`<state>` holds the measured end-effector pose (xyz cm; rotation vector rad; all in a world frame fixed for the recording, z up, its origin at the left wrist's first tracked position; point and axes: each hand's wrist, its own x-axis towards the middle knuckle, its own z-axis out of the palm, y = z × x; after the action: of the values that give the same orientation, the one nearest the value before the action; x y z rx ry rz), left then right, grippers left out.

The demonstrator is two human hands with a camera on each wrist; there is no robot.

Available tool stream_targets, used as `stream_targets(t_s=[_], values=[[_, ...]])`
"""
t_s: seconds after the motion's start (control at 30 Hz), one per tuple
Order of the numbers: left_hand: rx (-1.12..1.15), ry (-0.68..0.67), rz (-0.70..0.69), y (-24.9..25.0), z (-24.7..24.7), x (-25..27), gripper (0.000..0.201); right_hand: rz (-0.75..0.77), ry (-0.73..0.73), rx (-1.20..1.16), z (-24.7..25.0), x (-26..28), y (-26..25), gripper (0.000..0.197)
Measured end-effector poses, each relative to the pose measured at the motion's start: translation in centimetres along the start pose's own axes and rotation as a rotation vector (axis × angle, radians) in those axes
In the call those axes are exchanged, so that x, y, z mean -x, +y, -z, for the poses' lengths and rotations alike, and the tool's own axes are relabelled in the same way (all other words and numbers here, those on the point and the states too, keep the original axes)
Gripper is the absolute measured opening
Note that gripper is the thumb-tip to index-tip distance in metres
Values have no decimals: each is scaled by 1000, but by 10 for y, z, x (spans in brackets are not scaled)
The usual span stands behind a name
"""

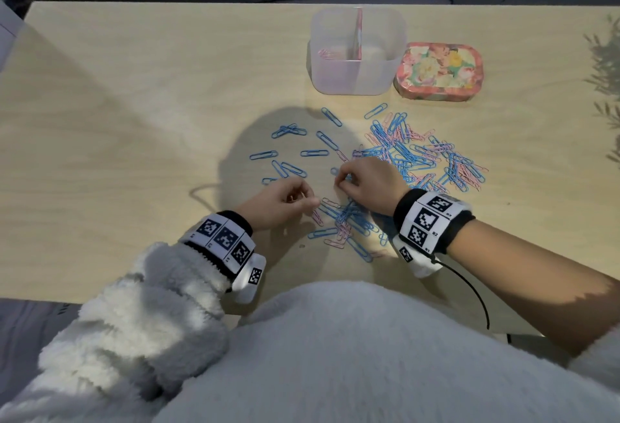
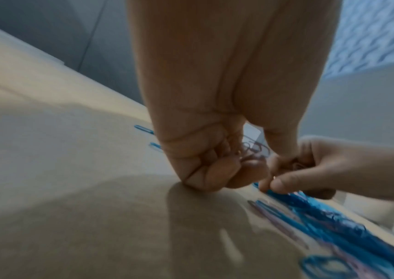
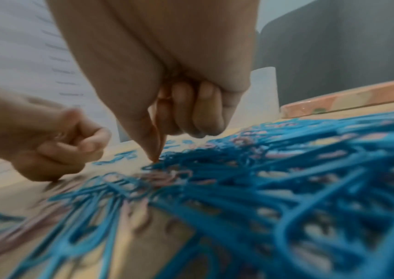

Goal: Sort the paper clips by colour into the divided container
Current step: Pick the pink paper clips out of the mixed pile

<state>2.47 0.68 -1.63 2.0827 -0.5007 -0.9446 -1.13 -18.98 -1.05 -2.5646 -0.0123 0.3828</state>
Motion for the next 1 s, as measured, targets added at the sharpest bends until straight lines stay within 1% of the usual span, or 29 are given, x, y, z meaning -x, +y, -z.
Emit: stream_targets(t_s=[0.1, 0.17, 0.23, 0.3, 0.4, 0.5, 0.57, 0.63, 0.7, 0.8, 0.9, 0.93, 1.0], values=[[-161, -11, -69, 0, -2, 0, 8, -16, -21, -23, 3, 0, 0, 18], [-220, -2, -99, 1, -4, 1, 5, -3, -50, 3, 1, 3, -5, 16], [-321, 4, -141, 2, -6, 1, 15, 13, -87, 36, -5, 5, -9, 15], [-466, -12, -174, 2, -8, 1, 18, 1, -110, 61, -11, 4, -11, 12], [-564, -24, -163, 2, -8, 1, 18, -42, -180, 70, -11, -2, -11, 10], [-651, -11, -169, 2, -6, 3, 21, -49, -233, 77, -3, -9, -9, 16], [-736, 17, -191, 2, -4, 4, 23, -53, -241, 11, 7, -16, -8, 19], [-752, 35, -207, 0, -2, 4, 24, -60, -192, -151, 29, -29, -10, 17], [-693, 44, -216, -5, 1, 4, 23, -54, -94, -269, 61, -50, -14, 20], [-620, 68, -221, -6, 2, 3, 21, -56, 56, -335, 108, -87, -22, 14], [-606, 101, -234, 5, 7, -3, 20, -81, 180, -361, 134, -124, -30, 22], [-605, 116, -246, 12, 11, -6, 20, -101, 195, -367, 138, -136, -32, 24], [-604, 153, -264, 26, 21, -16, 21, -155, 162, -397, 139, -158, -33, 25]])
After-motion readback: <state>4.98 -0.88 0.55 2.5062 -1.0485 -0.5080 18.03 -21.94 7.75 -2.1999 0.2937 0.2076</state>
